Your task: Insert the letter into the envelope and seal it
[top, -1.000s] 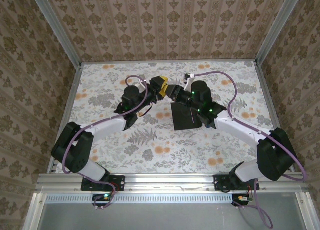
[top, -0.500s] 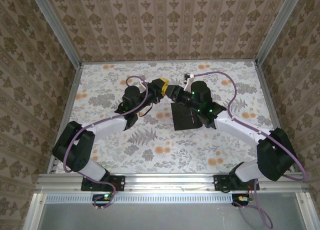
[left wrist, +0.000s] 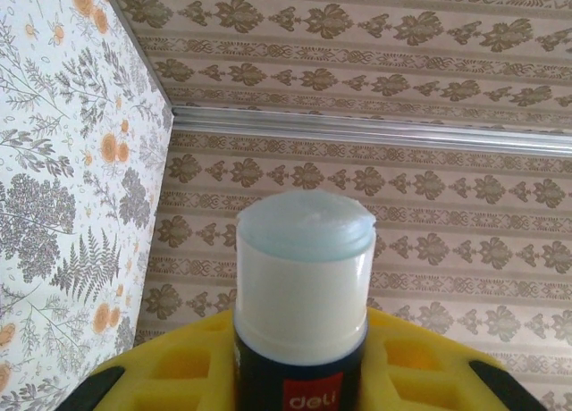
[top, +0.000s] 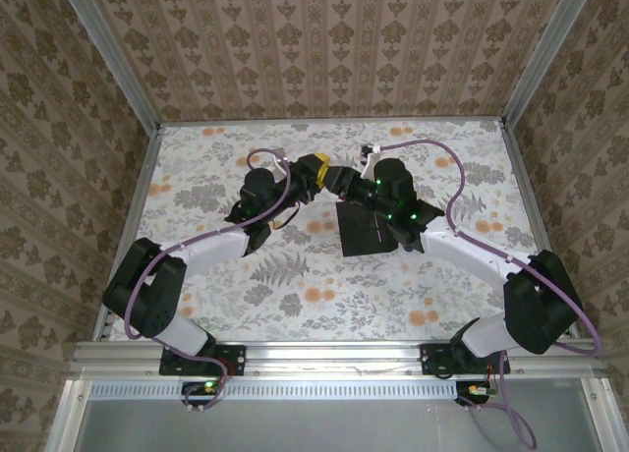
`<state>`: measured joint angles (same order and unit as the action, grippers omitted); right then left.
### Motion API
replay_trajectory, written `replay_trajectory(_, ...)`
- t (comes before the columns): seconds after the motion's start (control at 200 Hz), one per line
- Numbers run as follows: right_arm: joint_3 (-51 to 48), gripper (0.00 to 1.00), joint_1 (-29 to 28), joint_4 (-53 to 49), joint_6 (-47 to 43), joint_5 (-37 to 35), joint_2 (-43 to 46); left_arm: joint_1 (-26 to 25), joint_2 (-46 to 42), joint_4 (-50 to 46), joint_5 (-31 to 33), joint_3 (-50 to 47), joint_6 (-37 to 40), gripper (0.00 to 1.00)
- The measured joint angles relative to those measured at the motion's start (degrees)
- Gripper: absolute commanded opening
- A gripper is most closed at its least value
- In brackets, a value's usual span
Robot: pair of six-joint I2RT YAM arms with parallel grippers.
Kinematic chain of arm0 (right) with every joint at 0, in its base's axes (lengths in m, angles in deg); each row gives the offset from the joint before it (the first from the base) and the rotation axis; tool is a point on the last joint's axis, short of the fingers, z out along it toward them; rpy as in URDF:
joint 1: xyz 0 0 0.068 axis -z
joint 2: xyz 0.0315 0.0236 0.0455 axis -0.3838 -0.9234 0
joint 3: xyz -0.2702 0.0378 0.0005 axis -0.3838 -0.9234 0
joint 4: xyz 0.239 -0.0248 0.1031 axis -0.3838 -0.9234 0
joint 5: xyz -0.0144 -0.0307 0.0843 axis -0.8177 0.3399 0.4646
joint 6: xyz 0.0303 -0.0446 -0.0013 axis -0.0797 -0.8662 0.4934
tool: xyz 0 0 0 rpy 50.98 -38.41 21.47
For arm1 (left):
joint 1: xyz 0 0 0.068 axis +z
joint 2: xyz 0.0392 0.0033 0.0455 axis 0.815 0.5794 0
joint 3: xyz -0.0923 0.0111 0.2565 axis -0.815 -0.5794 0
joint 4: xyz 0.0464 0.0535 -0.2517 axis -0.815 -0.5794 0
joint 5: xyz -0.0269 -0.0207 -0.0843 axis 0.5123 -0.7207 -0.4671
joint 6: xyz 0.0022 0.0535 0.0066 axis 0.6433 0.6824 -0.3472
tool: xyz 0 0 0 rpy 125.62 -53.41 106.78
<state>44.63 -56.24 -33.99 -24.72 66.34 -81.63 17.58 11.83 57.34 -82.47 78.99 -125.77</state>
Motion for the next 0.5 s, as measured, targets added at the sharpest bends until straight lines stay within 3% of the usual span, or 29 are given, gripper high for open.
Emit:
replay_trajectory(0.105, -0.17, 0.65, 0.2, -3.15, -1.29, -1.31, 1.7, 0.15, 0.0, 1.01, -1.66, 0.0, 0.39, 0.01)
replay_trajectory(0.285, -1.86, 0.67, 1.09, -6.16, -2.45, -1.66, 6.01, 0.5, -0.02, 1.77, -4.68, 0.15, 1.22, 0.0)
replay_trajectory(0.495, -3.39, 0.69, 4.57, -7.52, -2.69, -1.73, 13.49, 5.64, 0.0, -1.44, -4.59, 0.17, 3.04, 0.0)
